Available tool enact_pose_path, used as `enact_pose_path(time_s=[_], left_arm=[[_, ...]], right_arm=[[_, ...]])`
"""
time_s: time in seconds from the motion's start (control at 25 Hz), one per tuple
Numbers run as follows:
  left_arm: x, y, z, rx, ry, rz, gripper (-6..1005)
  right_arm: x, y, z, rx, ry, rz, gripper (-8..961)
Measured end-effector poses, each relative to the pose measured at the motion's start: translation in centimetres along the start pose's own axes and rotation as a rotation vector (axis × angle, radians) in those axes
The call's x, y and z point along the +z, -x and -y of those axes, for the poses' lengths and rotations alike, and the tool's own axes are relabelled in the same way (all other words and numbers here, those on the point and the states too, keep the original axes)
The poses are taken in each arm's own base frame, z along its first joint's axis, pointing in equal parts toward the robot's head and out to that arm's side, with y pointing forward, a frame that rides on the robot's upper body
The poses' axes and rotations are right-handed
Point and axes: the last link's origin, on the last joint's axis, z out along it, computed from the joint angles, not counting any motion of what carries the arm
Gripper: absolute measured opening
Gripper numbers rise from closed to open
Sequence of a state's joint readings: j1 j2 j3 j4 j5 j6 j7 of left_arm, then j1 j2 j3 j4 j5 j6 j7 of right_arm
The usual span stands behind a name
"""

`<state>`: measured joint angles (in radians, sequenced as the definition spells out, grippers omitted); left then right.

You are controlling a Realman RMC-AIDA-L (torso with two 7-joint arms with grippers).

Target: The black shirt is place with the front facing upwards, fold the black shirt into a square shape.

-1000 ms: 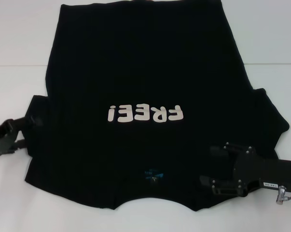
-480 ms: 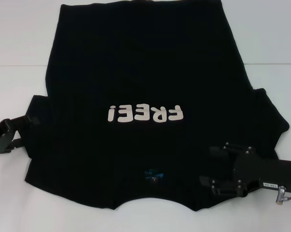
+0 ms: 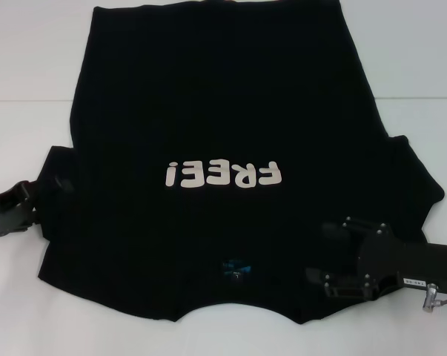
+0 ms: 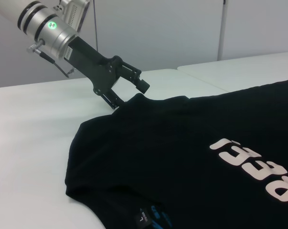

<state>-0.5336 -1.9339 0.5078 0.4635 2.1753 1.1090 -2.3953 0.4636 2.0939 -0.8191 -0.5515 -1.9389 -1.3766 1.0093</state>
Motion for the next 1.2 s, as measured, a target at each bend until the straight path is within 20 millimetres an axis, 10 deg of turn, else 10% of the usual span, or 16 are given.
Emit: enact_pose_path(time_s=[0.32,1.08,1.2], left_arm=[[0.20,-0.47,0.23,0.053,-0.056,0.002,933],[0.45,-0.55,0.22,0.089,-0.080,0.003,75],[0.35,-0.61,0.31,0.093,-0.082,-0.003,60]], right_arm=[[0.02,0.00,0.06,0.002,-0.003,0.000,865],[0.05,-0.16,-0.03,0.011,-0.005,-0.002,866],[0.05,-0.17,-0.08,0.012,-0.004,-0.001,866]])
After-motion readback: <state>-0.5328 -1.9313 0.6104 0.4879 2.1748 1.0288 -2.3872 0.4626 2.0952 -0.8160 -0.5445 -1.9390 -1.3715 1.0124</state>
